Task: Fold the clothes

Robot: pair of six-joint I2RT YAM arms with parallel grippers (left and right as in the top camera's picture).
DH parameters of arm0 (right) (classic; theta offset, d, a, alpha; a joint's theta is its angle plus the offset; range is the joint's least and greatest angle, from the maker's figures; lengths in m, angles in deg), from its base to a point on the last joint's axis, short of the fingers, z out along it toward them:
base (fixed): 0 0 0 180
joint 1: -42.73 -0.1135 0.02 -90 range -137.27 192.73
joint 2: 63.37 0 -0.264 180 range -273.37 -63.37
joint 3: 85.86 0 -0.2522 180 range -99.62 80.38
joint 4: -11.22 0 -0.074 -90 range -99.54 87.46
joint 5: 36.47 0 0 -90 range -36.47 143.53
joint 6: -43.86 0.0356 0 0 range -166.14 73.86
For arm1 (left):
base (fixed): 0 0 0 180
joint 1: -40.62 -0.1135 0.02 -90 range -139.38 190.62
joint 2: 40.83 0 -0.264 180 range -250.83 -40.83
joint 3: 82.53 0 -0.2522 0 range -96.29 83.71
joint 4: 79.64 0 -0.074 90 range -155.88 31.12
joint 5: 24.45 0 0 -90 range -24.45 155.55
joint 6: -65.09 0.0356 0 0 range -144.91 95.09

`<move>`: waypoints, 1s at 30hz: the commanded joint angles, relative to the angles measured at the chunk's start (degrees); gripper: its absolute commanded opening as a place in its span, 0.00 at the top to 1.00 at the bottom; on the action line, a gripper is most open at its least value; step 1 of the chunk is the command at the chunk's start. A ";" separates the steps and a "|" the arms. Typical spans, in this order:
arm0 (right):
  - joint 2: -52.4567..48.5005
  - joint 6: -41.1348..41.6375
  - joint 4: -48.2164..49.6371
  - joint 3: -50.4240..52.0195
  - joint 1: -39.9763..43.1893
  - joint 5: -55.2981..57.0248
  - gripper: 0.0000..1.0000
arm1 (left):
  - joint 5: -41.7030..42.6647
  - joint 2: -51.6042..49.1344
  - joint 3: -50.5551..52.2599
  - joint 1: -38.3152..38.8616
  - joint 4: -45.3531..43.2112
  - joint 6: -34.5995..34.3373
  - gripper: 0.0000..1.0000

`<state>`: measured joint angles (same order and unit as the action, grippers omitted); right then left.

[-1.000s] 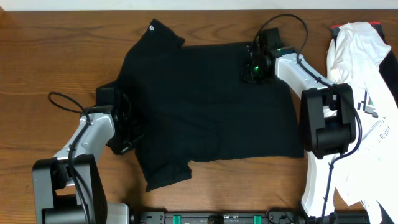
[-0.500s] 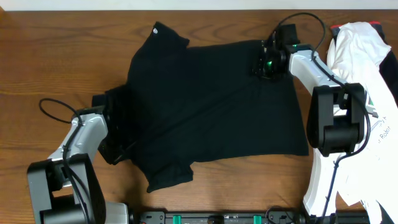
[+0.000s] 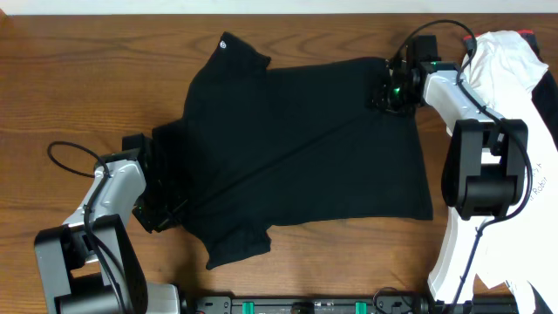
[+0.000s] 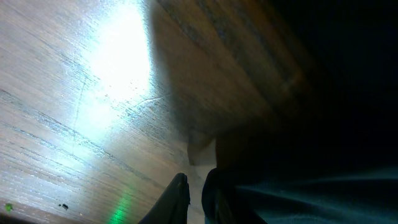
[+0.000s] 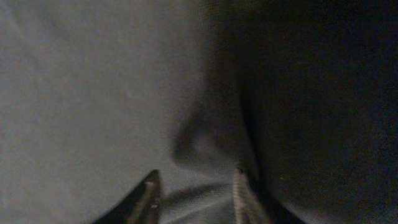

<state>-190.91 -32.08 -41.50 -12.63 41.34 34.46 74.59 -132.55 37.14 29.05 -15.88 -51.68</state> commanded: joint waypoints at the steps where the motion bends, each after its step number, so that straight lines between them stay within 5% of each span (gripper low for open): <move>1: 0.87 -0.04 0.26 0.87 0.04 2.19 0.44 | -0.90 -0.37 0.15 -0.42 0.22 0.76 0.79; 5: 2.21 -16.55 2.08 0.85 0.09 -18.01 0.38 | 1.11 -0.07 -2.56 -0.42 -0.72 3.72 0.79; 10: 7.15 -18.18 0.28 0.83 0.85 -19.93 0.35 | 3.67 1.51 -11.93 -0.35 0.37 10.47 0.78; 14: 11.85 -9.35 -5.18 0.83 1.75 -9.64 0.38 | 5.27 1.84 -17.38 0.94 -3.02 17.86 0.74; 21: 12.90 2.08 -22.49 1.53 1.75 8.87 0.64 | 7.63 -2.58 -17.38 6.82 -16.72 27.96 0.69; 30: 12.07 6.01 -19.63 10.14 1.70 10.32 0.76 | 6.78 -14.93 -17.38 8.70 -26.21 30.25 0.69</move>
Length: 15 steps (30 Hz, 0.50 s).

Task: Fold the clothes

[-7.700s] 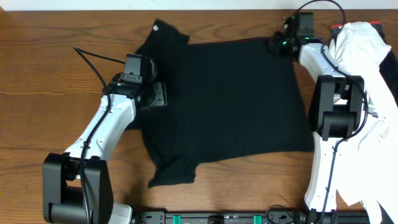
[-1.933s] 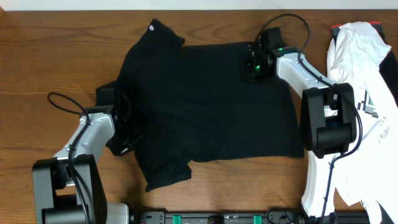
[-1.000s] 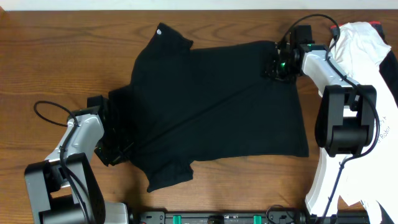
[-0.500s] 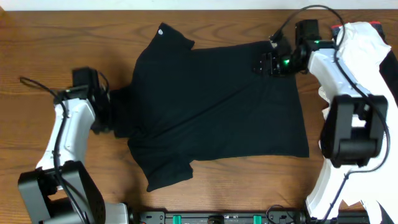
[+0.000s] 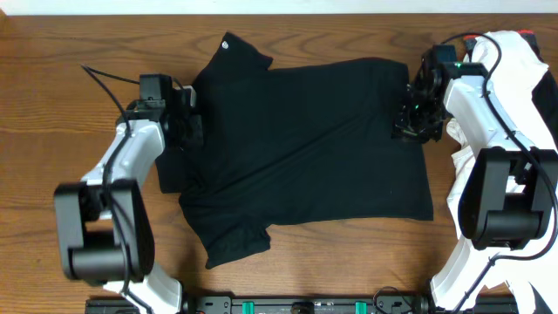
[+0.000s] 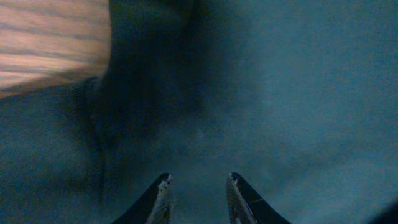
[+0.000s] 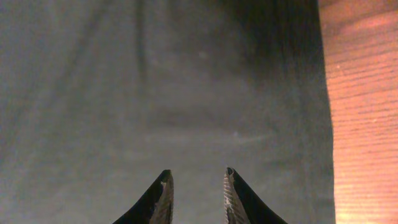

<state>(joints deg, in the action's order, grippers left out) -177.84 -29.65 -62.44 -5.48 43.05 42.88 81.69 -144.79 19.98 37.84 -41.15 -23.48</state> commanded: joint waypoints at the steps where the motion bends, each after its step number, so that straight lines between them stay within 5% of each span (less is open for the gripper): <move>1: -1.05 4.96 2.60 4.46 0.00 1.90 0.77 | -0.33 -3.93 -0.22 -0.09 -1.40 2.71 0.69; 8: -1.05 8.37 15.78 14.84 0.00 2.16 0.82 | -12.35 -7.32 -0.20 -0.09 -1.27 2.36 0.74; 15: -1.03 13.64 10.38 17.00 0.26 12.98 0.88 | -19.41 -7.19 -0.28 -1.86 -2.82 -0.02 0.74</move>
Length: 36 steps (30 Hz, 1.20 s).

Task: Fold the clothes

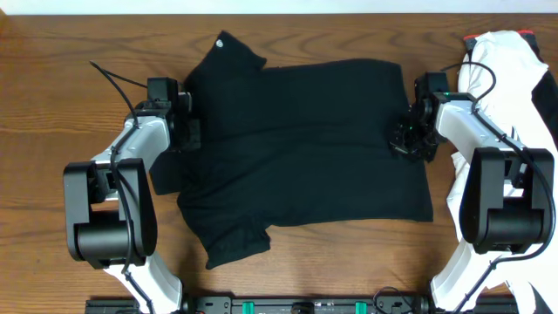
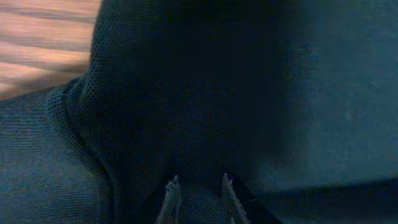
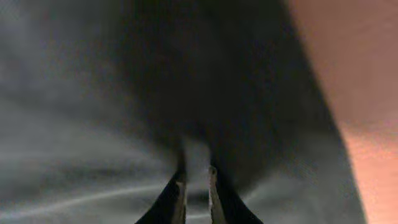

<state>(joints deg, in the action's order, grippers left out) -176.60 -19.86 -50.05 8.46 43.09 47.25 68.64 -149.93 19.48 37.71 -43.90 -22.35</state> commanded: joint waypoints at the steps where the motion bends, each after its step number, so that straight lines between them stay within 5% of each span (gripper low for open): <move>1: -2.27 3.21 -1.81 2.97 0.24 8.50 0.87 | -6.36 -2.01 0.15 -1.95 -0.22 -1.14 0.74; 4: -2.05 -4.68 0.96 2.45 0.26 2.27 0.80 | -6.08 -0.96 -0.50 -2.16 -0.07 -1.16 0.70; 9: -0.44 -13.84 1.40 -0.96 0.46 -9.55 0.63 | -5.09 4.44 -2.03 -2.01 2.03 -2.05 0.44; 14: 4.22 -16.74 -2.86 -4.44 0.44 -13.62 0.58 | -5.07 14.91 -2.71 -1.99 6.69 -6.19 0.24; 23: 18.38 -18.69 -6.93 -4.66 0.44 -13.62 0.54 | -1.99 34.10 -2.71 -1.99 25.33 -15.69 0.21; 29: 27.93 -15.96 -13.62 -4.63 0.44 -12.83 0.37 | 2.49 40.68 -1.99 -1.99 41.88 -25.24 0.21; 36: 28.89 -14.32 -22.12 -2.38 0.44 -10.97 0.34 | 5.46 40.50 9.51 -1.99 44.02 -30.34 0.20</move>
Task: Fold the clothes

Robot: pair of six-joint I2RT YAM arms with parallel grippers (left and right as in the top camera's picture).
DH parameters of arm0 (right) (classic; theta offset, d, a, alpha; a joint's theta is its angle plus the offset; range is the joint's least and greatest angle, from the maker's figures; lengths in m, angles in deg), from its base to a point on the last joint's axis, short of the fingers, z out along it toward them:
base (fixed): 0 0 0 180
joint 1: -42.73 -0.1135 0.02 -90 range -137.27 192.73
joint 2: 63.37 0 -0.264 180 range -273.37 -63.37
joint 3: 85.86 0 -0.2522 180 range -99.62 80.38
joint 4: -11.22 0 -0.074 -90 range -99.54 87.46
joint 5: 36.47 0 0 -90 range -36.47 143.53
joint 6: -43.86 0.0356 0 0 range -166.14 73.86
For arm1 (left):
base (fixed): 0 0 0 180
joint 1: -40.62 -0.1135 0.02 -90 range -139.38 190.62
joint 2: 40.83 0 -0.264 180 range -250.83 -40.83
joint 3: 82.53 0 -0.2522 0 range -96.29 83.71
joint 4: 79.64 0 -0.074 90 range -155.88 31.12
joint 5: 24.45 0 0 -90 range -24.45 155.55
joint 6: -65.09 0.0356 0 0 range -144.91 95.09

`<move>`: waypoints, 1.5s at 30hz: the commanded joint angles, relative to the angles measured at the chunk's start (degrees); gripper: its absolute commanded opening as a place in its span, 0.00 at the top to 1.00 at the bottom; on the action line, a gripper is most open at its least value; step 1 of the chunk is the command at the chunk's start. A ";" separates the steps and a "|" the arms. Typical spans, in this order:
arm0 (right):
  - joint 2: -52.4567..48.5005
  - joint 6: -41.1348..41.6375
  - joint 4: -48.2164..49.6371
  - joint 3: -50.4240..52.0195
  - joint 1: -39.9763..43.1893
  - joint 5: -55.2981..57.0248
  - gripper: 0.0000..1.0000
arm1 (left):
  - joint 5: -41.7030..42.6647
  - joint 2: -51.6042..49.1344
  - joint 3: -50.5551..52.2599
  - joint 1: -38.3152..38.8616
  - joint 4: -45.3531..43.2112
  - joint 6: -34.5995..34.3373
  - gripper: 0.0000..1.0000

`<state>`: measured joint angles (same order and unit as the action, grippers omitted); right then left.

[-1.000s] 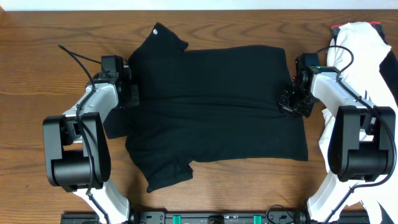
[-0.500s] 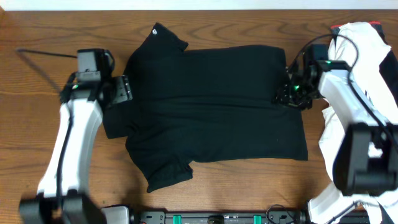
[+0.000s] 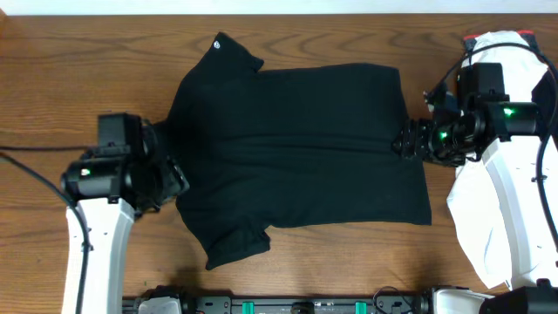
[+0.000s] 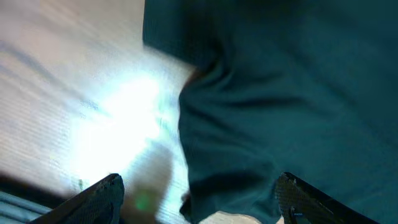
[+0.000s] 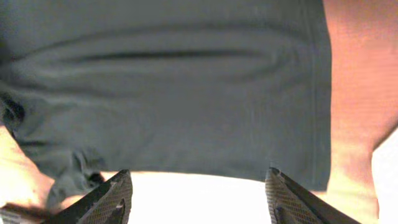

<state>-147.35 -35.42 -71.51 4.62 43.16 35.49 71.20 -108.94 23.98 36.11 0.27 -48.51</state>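
Note:
A black T-shirt (image 3: 296, 148) lies spread flat on the wooden table (image 3: 70, 52), sleeves toward the left and hem on the right. My left gripper (image 3: 173, 179) hovers at the shirt's left edge, by the neck side. It stands wide open in the left wrist view (image 4: 199, 180), with cloth (image 4: 298, 93) ahead of it and nothing between the fingers. My right gripper (image 3: 404, 142) is at the middle of the hem. It is wide open too (image 5: 198, 173), and the hem (image 5: 186, 112) lies just beyond its fingertips.
A heap of white clothes (image 3: 510, 52) sits at the far right, behind and under the right arm. Bare wood shows left of the shirt and along the front edge. A black cable (image 3: 26, 166) trails off the left arm.
Both grippers were pinched nearly shut on the shirt's edges; now both are wide open and raised off the cloth. The left one has moved toward the front. The shirt lies smoother.
At first the left gripper held bunched cloth at the front left and the right one was at the far right corner, a diagonal crease between them. Then both stood open over the left edge and the hem, then pinched there. Now the shirt lies flat, released.

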 commanded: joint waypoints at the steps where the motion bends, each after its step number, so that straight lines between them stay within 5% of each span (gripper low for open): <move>1: -0.35 1.27 -0.68 2.45 0.37 1.40 0.34 | 4.96 -0.48 7.41 -0.39 -1.03 -4.46 0.20; 12: -0.35 2.58 3.93 14.29 0.37 1.84 0.32 | 14.10 -0.46 24.28 -0.31 -11.08 -4.02 0.22; 20: -0.35 2.58 6.27 16.81 0.37 2.40 0.31 | 13.92 -0.48 25.00 6.62 -11.34 0.26 0.34; 34: -0.35 2.58 7.48 16.81 0.39 2.43 0.30 | 9.35 -3.04 26.03 20.74 -11.30 0.46 0.40; 42: -0.35 2.58 7.96 16.81 0.42 2.49 0.31 | 8.63 -7.61 26.03 22.12 -11.76 0.63 0.86; 45: -0.35 3.21 7.93 16.81 0.42 3.41 0.30 | 10.29 -7.41 24.83 22.12 -10.73 0.66 0.94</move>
<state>-147.37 -33.34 -63.71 21.27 43.16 37.89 80.43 -116.38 49.58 58.06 -11.47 -48.44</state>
